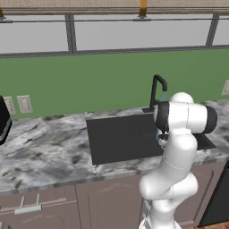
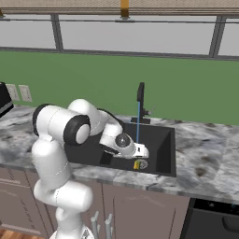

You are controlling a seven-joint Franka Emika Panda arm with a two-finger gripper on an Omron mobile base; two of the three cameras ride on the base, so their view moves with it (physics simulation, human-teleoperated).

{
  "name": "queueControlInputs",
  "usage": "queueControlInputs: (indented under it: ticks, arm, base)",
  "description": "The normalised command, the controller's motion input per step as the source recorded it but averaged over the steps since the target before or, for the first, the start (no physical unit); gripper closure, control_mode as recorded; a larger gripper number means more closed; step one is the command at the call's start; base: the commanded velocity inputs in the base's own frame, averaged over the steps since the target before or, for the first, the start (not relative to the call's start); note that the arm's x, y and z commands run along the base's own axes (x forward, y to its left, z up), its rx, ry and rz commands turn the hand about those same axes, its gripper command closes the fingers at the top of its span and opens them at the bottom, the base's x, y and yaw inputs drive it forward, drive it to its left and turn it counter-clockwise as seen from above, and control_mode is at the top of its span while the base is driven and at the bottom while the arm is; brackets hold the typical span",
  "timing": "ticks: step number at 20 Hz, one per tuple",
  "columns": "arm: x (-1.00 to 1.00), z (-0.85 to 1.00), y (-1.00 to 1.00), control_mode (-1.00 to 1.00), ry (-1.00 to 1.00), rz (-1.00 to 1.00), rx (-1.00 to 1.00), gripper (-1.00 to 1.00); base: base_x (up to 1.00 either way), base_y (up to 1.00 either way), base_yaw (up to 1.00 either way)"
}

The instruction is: Soak the sponge with water for a few seconds and then drop it inside the sink.

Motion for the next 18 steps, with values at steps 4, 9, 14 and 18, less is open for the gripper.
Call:
queueControlInputs:
  ticks: [4,9,14,18]
  arm:
    - [0.00,0.40,-0.14,-1.00,0.00,-0.02,0.10,-1.00]
    - [0.00,0.57,-0.07,-1.00,0.00,-0.03,0.08,-1.00]
    - [0.00,0.57,-0.06,-1.00,0.00,-0.03,0.07,-1.00]
    - [0.00,0.54,-0.07,-1.00,0.00,-0.04,0.08,-1.00]
  base:
    - [0.00,0.00,0.00]
    - [0.00,0.00,0.00]
    - [0.00,0.00,0.00]
    - [0.00,0.00,0.00]
